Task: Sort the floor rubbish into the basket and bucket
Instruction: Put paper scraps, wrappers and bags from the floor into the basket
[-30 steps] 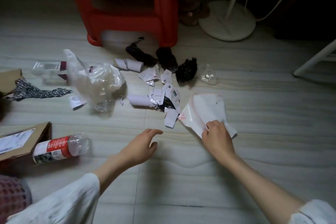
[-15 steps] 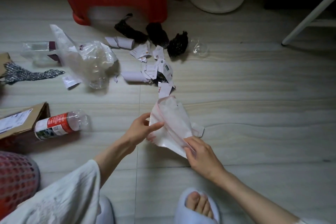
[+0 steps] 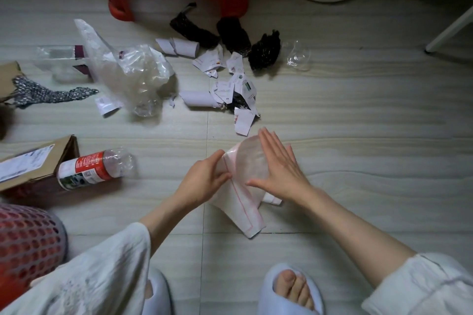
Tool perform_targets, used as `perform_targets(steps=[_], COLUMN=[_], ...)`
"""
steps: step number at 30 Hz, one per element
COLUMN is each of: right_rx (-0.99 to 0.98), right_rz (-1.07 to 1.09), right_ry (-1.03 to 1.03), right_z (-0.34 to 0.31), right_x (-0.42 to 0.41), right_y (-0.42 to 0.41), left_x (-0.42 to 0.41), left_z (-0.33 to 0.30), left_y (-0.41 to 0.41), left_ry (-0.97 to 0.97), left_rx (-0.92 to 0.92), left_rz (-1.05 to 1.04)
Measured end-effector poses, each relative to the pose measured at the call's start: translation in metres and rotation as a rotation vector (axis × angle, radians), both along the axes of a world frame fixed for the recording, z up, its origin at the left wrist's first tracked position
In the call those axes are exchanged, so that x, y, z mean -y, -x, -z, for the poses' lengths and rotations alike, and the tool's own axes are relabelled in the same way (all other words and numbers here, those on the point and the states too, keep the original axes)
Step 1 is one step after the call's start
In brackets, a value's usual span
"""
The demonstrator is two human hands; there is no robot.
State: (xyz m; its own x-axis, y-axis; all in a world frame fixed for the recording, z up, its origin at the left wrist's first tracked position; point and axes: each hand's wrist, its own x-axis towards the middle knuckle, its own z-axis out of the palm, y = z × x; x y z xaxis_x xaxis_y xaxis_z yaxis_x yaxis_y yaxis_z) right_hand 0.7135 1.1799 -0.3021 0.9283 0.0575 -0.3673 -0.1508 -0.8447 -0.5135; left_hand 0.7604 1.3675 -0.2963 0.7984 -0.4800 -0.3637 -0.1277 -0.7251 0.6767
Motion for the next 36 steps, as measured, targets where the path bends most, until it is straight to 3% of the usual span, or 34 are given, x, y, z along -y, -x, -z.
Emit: perform_targets(steps=[5, 9, 11, 13, 15, 17, 19, 23, 27, 30, 32, 36], right_rx=[0.061, 0.433, 0.424, 0.348, 0.285, 0.247, 0.193, 0.020, 0.145, 0.306, 0.287, 0.037], right_rz=[-0.185, -0.092, -0.116, -0.148, -0.164, -0.188, -0.253, -0.381, -0.339, -0.206, -0.067, 0.197], right_ry=[0.156, 0.163, 0.095, 0.050, 0.124, 0.233, 0.270, 0.258, 0.140, 0.199, 0.210, 0.212], right_z=[-0.005, 0.003, 0.012, 0.020, 0.027, 0.029, 0.023, 0.017, 0.016, 0.015, 0.012, 0.013], right_x=[-0.005, -0.018, -0.030, -0.040, -0.040, -0.037, -0.039, -0.041, -0.031, -0.021, -0.022, -0.022], right_y=[-0.026, -0.005, 0.017, 0.035, 0.044, 0.045, 0.041, 0.039, 0.028, 0.002, -0.025, -0.088], left_x=[-0.003, -0.008, -0.012, -0.013, -0.015, -0.017, -0.019, -0.013, -0.014, -0.035, -0.053, -0.072], left_z=[0.002, 0.004, 0.005, 0.002, 0.000, -0.003, -0.005, 0.005, 0.011, 0.014, 0.017, 0.029], left_y=[-0.006, -0.010, -0.016, -0.017, -0.017, -0.016, -0.016, -0.010, -0.011, -0.030, -0.040, -0.042], left_ry=[-0.090, -0.134, -0.038, 0.157, 0.346, 0.459, 0.437, 0.164, 0.042, -0.068, -0.206, -0.301], left_rx=[0.066, 0.040, -0.160, -0.482, -0.759, -0.931, -0.994, -0.682, -0.411, -0.253, -0.156, -0.099], left_rz=[0.080, -0.220, -0.395, -0.522, -0.585, -0.626, -0.624, -0.546, -0.663, -0.668, -0.571, -0.453])
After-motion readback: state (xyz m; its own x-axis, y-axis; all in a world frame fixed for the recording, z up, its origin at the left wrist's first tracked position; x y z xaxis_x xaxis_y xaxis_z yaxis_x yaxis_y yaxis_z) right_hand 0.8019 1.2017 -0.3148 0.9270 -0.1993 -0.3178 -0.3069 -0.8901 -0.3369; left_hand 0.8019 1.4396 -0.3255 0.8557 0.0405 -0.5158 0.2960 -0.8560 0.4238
